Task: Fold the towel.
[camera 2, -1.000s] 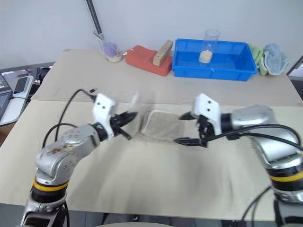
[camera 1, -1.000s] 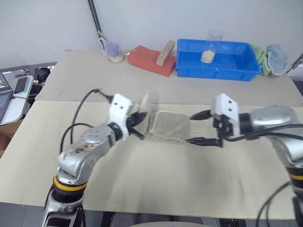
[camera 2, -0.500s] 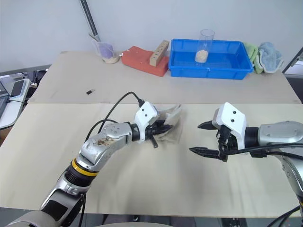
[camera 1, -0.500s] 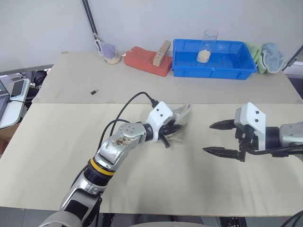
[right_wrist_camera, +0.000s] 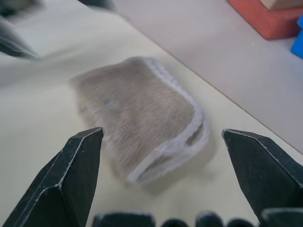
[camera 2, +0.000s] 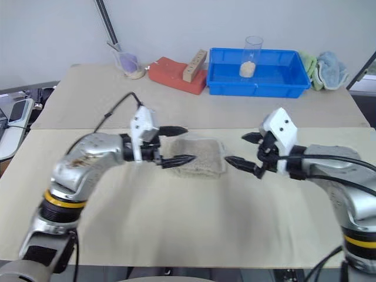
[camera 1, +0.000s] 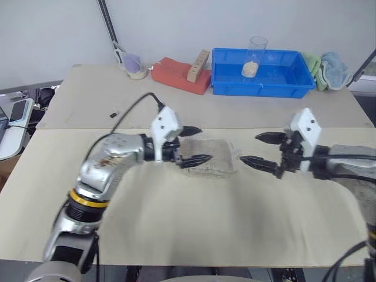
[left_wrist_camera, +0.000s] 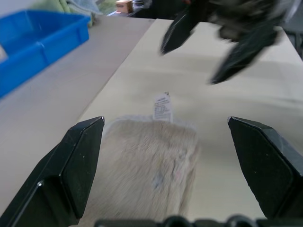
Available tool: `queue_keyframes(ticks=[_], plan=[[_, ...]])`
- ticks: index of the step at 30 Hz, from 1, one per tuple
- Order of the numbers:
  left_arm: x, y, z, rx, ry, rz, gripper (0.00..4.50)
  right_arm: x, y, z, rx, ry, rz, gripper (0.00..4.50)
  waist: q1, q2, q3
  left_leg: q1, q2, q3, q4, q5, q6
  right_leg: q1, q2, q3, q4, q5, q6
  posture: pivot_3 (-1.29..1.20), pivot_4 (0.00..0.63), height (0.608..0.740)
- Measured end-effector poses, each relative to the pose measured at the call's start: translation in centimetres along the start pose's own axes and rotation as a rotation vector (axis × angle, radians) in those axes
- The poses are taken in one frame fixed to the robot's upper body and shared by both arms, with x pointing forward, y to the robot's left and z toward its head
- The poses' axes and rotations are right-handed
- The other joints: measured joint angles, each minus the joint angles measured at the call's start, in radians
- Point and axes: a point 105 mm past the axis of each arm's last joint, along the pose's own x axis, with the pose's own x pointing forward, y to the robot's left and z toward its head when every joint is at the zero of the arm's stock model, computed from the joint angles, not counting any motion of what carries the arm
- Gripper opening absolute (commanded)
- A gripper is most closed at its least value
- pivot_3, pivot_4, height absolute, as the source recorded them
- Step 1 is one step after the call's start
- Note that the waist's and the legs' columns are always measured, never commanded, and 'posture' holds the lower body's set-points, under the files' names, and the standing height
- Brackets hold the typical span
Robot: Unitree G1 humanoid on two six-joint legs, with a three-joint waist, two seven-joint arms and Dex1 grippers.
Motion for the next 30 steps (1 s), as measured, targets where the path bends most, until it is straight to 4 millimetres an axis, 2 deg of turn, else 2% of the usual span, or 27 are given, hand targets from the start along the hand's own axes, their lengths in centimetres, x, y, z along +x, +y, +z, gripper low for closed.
queue_keyframes(ticks=[4, 7, 9, 13, 16, 17, 22, 28, 30], plan=[[-2.9, -0.3, 1.5, 0.049, 0.011, -0.053, 4.44, 2.9, -0.4, -1.2, 0.033, 0.021, -0.024, 4.45, 0.002, 0.000, 0.000, 0.000, 0.000, -0.001, 0.000, 0.000, 0.000, 0.000, 0.000, 0.000, 0.000, 0.000, 0.000, 0.00, 0.150, 0.740], [-5.1, -0.8, 1.3, 0.075, 0.081, -0.086, 4.44, 4.4, -1.8, -2.4, 0.060, 0.037, -0.093, 4.45, -0.001, 0.000, 0.000, 0.001, 0.000, -0.001, 0.000, 0.000, 0.000, 0.000, 0.000, 0.000, 0.001, 0.000, 0.000, 0.00, 0.150, 0.740], [-6.3, -1.6, 0.5, 0.065, 0.137, -0.116, 4.44, 5.1, -2.8, -3.4, 0.088, 0.061, -0.138, 4.45, -0.004, 0.001, 0.000, 0.001, 0.000, -0.001, -0.001, 0.000, 0.000, 0.000, 0.000, 0.000, 0.001, 0.000, 0.000, 0.00, 0.150, 0.740], [-7.3, -3.1, -0.8, 0.058, 0.184, -0.181, 4.44, 6.0, -3.6, -5.7, 0.181, 0.110, -0.166, 4.45, -0.009, 0.001, 0.000, 0.001, 0.001, -0.001, -0.001, 0.000, 0.000, -0.001, 0.000, -0.001, 0.002, 0.000, 0.000, 0.00, 0.150, 0.740], [-7.3, -3.4, -0.9, 0.077, 0.187, -0.190, 4.44, 7.0, -2.8, -5.7, 0.275, 0.080, -0.118, 4.45, -0.016, 0.001, 0.000, 0.001, 0.001, -0.001, -0.001, 0.000, 0.000, -0.001, 0.001, -0.001, 0.002, 0.000, 0.000, 0.00, 0.150, 0.740], [-7.3, -3.5, -0.9, 0.083, 0.186, -0.192, 4.50, 7.3, -2.4, -5.6, 0.302, 0.069, -0.095, 3.91, -0.019, 0.001, 0.000, 0.002, 0.001, -0.002, -0.002, 0.000, 0.000, -0.001, 0.001, -0.001, 0.003, 0.000, 0.000, 0.00, 0.150, 0.740], [-7.3, -3.2, -0.9, 0.107, 0.189, -0.166, 4.50, 8.1, -1.8, -5.4, 0.373, 0.044, -0.063, 2.28, -0.024, 0.001, 0.000, 0.003, 0.001, -0.002, -0.002, 0.000, 0.000, -0.002, 0.001, 0.000, 0.006, 0.000, 0.000, 0.00, 0.150, 0.740], [-7.3, -2.8, -1.0, 0.130, 0.180, -0.139, 4.50, 8.2, -1.7, -5.1, 0.373, 0.030, -0.059, 0.22, -0.024, 0.001, 0.000, 0.003, 0.001, -0.002, -0.002, 0.000, 0.000, -0.002, 0.001, 0.000, 0.006, 0.000, 0.000, 0.00, 0.150, 0.740], [-7.0, -2.6, -0.8, 0.133, 0.159, -0.126, 4.50, 7.8, -2.0, -4.6, 0.354, 0.016, -0.073, 0.06, -0.023, 0.001, 0.000, 0.002, 0.001, -0.002, -0.002, 0.000, 0.000, -0.003, 0.001, 0.000, 0.006, 0.000, 0.000, 0.00, 0.150, 0.740]])
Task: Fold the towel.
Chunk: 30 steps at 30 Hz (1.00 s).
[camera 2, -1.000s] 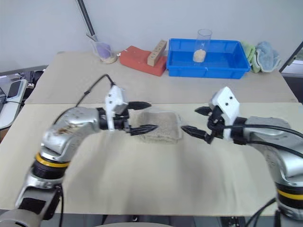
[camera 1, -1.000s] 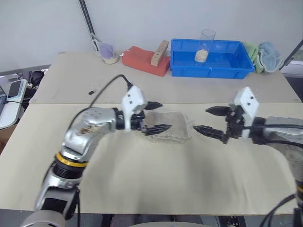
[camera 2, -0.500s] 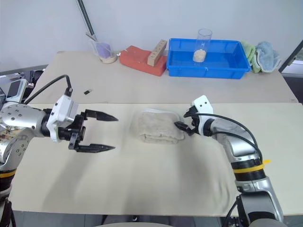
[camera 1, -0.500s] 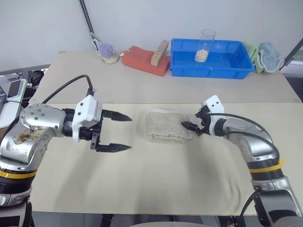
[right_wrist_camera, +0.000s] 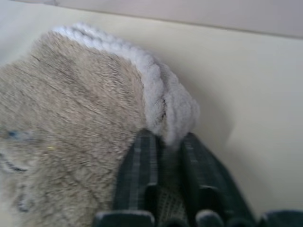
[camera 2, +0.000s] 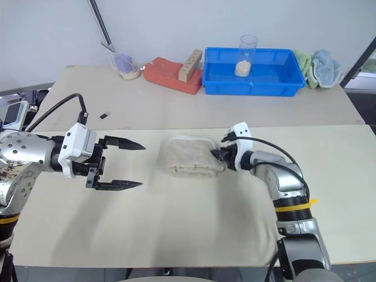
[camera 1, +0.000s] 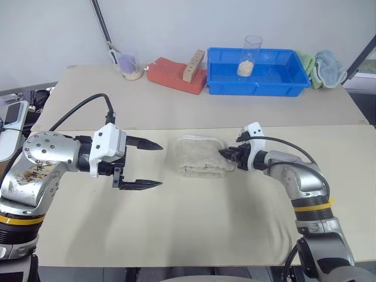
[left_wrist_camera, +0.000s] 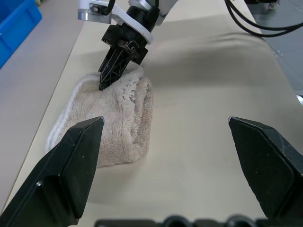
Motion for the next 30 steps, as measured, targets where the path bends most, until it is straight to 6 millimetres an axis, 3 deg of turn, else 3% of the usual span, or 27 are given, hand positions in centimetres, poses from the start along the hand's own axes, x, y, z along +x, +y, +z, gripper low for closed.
queue_keyframes(ticks=[4, 8, 10, 12, 15, 18, 21, 24, 28, 30], plan=[[0.4, 0.8, 0.9, -0.003, -0.049, 0.032, 4.50, -2.1, -2.2, 1.6, -0.034, -0.047, -0.097, 0.06, 0.006, 0.000, 0.000, -0.001, 0.000, 0.000, 0.000, 0.000, 0.000, 0.000, -0.001, 0.000, 0.000, 0.000, 0.000, 0.00, 0.150, 0.740], [0.4, 1.2, 1.8, -0.034, -0.092, 0.048, 4.50, -6.8, -6.7, 3.7, -0.066, -0.112, -0.290, 0.06, 0.007, 0.000, 0.000, -0.001, -0.001, 0.001, 0.001, 0.000, 0.000, 0.000, -0.001, 0.000, 0.000, 0.000, 0.000, 0.00, 0.150, 0.740], [0.5, 1.3, 1.9, -0.035, -0.099, 0.050, 4.50, -8.5, -8.7, 3.5, -0.057, -0.106, -0.380, 0.06, 0.004, 0.000, 0.000, 0.000, 0.000, 0.001, 0.001, 0.000, 0.000, 0.001, 0.000, 0.000, 0.000, 0.000, 0.000, 0.00, 0.150, 0.740], [0.6, 1.3, 1.8, -0.036, -0.103, 0.047, 4.50, -8.8, -9.7, 1.9, -0.002, -0.065, -0.410, 0.06, -0.004, 0.000, 0.000, 0.001, 0.001, 0.002, 0.000, 0.000, 0.000, 0.001, 0.001, 0.001, 0.000, 0.000, 0.000, 0.00, 0.150, 0.740], [0.9, 1.4, 2.0, -0.027, -0.100, 0.038, 4.50, -7.9, -9.9, 0.2, 0.049, -0.023, -0.415, 1.10, -0.017, 0.002, 0.000, 0.001, 0.001, 0.003, -0.001, 0.000, 0.000, 0.000, 0.001, 0.002, 0.001, 0.000, 0.000, 0.00, 0.150, 0.740], [0.8, 1.6, 1.7, -0.032, -0.090, 0.049, 4.50, -7.9, -10.1, 0.2, 0.039, -0.022, -0.435, 2.18, -0.019, 0.003, 0.001, 0.001, 0.000, 0.003, -0.001, 0.000, 0.000, 0.000, 0.001, 0.001, 0.001, 0.000, 0.000, 0.00, 0.150, 0.740], [0.6, 2.0, 1.1, -0.049, -0.071, 0.087, 4.50, -8.2, -10.2, 0.8, 0.021, -0.038, -0.459, 3.16, -0.017, 0.003, 0.001, 0.000, 0.000, 0.002, -0.001, 0.000, 0.000, 0.000, 0.000, 0.001, 0.000, 0.000, 0.000, 0.00, 0.150, 0.740], [-0.2, 2.3, -0.4, -0.101, -0.032, 0.161, 4.50, -9.1, -9.9, 2.5, -0.049, -0.086, -0.463, 4.19, -0.017, 0.004, 0.001, 0.001, 0.000, 0.002, -0.001, 0.000, 0.000, 0.000, 0.000, 0.002, 0.000, 0.000, 0.000, 0.00, 0.150, 0.740], [-2.3, 2.9, -3.3, -0.129, 0.104, 0.305, 4.50, -12.3, -9.9, 5.0, -0.201, -0.108, -0.471, 4.19, -0.008, 0.004, 0.002, 0.001, 0.000, 0.002, -0.001, 0.000, 0.000, 0.000, 0.000, 0.001, 0.000, 0.000, 0.000, 0.00, 0.150, 0.740], [-4.4, 2.9, -5.1, -0.136, 0.213, 0.401, 4.50, -13.9, -8.7, 5.7, -0.336, -0.077, -0.391, 4.19, -0.003, 0.005, 0.002, 0.001, 0.000, 0.002, -0.003, 0.000, 0.000, 0.000, -0.001, 0.002, -0.002, 0.000, 0.000, 0.00, 0.150, 0.740]])
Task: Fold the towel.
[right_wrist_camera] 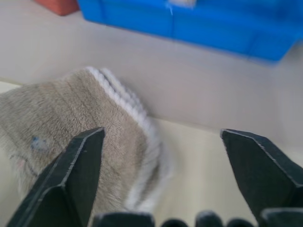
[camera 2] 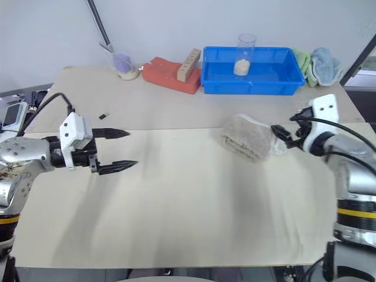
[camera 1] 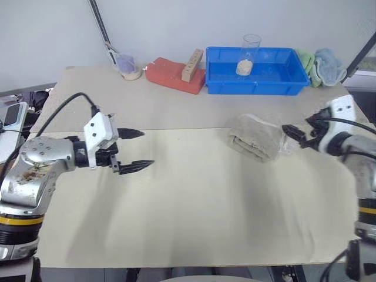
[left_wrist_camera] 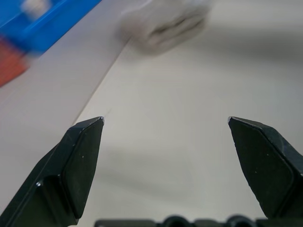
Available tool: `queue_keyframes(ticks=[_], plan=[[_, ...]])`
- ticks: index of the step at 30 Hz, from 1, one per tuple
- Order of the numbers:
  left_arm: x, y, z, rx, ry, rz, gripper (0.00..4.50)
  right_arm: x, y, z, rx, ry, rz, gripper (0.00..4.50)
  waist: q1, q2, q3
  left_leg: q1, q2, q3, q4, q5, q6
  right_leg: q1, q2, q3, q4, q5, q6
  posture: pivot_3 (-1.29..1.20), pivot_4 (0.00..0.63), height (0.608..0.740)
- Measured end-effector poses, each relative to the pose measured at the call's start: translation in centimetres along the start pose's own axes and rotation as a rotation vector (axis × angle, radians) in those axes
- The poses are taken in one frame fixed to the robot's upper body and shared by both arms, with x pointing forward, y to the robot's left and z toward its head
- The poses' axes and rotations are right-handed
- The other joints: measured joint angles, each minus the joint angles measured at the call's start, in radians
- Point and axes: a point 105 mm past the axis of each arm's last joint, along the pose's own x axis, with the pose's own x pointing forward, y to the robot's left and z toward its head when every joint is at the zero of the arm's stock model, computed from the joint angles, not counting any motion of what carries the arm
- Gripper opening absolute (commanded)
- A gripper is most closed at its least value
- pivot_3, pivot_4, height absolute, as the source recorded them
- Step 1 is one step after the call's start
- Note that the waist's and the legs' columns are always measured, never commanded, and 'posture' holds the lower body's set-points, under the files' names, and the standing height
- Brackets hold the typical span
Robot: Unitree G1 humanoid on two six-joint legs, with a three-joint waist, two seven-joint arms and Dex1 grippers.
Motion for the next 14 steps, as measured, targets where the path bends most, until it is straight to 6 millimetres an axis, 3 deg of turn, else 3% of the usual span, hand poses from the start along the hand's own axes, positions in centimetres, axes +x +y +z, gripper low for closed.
queue_keyframes(ticks=[2, 4, 10, 14], plan=[[-1.6, 0.5, -2.2, -0.010, 0.106, 0.058, 4.50, -1.5, 1.3, 1.6, -0.081, -0.045, 0.132, 4.19, -0.001, 0.000, 0.000, 0.001, 0.001, 0.000, -0.001, 0.000, 0.000, 0.001, 0.000, 0.000, -0.001, 0.000, 0.000, 0.00, 0.150, 0.740], [-2.4, 0.6, -3.0, -0.007, 0.132, 0.083, 4.50, -2.5, 3.0, 2.8, -0.161, -0.078, 0.258, 4.19, 0.002, 0.000, 0.000, 0.002, 0.002, 0.000, -0.002, 0.000, 0.000, 0.002, 0.000, 0.000, -0.002, 0.000, 0.000, 0.00, 0.150, 0.740], [-4.8, 1.1, -4.0, -0.050, 0.164, 0.147, 4.50, -4.6, 4.9, 1.0, -0.254, 0.039, 0.444, 4.19, 0.015, -0.001, 0.001, 0.000, 0.001, 0.000, -0.002, 0.000, 0.000, 0.003, -0.002, 0.000, -0.005, 0.000, 0.000, 0.00, 0.150, 0.740], [-5.0, 0.7, -3.9, -0.054, 0.163, 0.136, 4.50, -4.9, 5.1, 0.6, -0.249, 0.057, 0.468, 4.19, 0.015, -0.001, 0.001, 0.001, 0.002, 0.000, -0.002, 0.000, 0.000, 0.002, -0.002, 0.000, -0.005, 0.000, 0.000, 0.00, 0.150, 0.740]])
